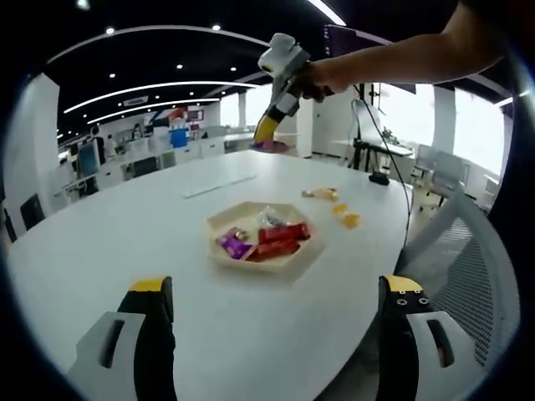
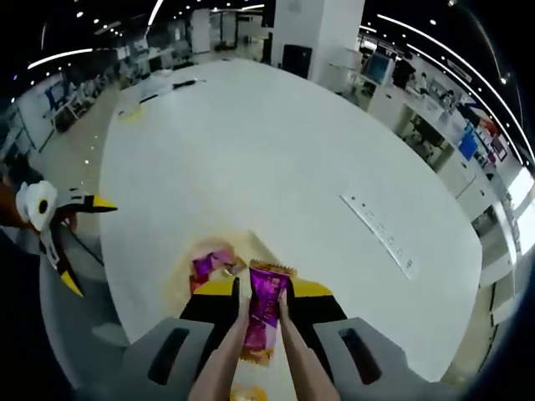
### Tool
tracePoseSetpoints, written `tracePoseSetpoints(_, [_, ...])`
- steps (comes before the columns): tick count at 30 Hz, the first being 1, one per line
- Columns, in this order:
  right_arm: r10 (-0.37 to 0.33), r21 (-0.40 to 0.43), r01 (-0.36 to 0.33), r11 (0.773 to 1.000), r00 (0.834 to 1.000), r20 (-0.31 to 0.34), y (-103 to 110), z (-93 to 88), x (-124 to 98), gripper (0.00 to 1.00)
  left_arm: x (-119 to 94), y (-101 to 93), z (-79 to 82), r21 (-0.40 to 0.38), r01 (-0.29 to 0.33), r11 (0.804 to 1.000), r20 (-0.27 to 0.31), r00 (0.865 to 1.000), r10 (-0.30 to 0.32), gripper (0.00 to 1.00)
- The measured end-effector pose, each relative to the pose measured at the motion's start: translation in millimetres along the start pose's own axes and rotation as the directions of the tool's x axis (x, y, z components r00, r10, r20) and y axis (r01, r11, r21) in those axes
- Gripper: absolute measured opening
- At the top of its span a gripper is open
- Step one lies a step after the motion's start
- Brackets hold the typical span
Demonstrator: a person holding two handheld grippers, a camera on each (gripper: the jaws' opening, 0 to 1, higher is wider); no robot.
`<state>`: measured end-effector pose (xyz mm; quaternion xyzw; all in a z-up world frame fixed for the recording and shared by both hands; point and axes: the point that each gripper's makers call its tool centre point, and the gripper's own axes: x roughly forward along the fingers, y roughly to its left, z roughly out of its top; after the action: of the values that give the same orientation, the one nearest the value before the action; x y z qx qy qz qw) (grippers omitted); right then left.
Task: Place the target food into the container with the food tongs after gripping and lifting it, then release it inside without dropping or visibly crushing the food.
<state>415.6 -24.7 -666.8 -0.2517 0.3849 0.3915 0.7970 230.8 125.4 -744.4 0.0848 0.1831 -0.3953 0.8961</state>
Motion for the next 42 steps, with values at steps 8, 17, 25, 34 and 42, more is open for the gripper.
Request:
tracePoseSetpoints(8, [0.022, -0.025, -0.022, 0.999, 1.000, 0.005, 16.7, 13.4, 3.4, 0.21, -2.3, 4.9, 3.9, -0.004, -0.021, 1.000, 0.022, 1.000, 0.021, 0.99])
tracePoseSetpoints(17, [0.059, -0.075, -0.058, 0.995, 0.998, 0.015, 41.4, 29.5, 7.9, 0.21, -3.2, 4.6, 6.2, -0.001, -0.026, 1.000, 0.031, 0.999, 0.026, 0.99])
tracePoseSetpoints(25, [0.068, -0.093, -0.066, 0.993, 0.998, 0.017, 47.7, 34.2, 9.3, 0.21, -3.6, 4.7, 6.2, 0.001, -0.029, 1.000, 0.031, 0.999, 0.029, 0.99])
tracePoseSetpoints(34, [0.071, -0.086, -0.069, 0.994, 0.997, 0.023, 49.8, 34.2, 13.9, 0.22, -2.8, 3.3, 3.8, 0.009, -0.024, 1.000, 0.017, 1.000, 0.024, 0.99])
tracePoseSetpoints(42, [0.052, -0.091, -0.048, 0.995, 0.998, 0.037, 41.9, 31.4, 20.0, 0.25, -2.1, 4.4, -1.7, 0.012, -0.027, 1.000, -0.015, 1.000, 0.027, 0.99])
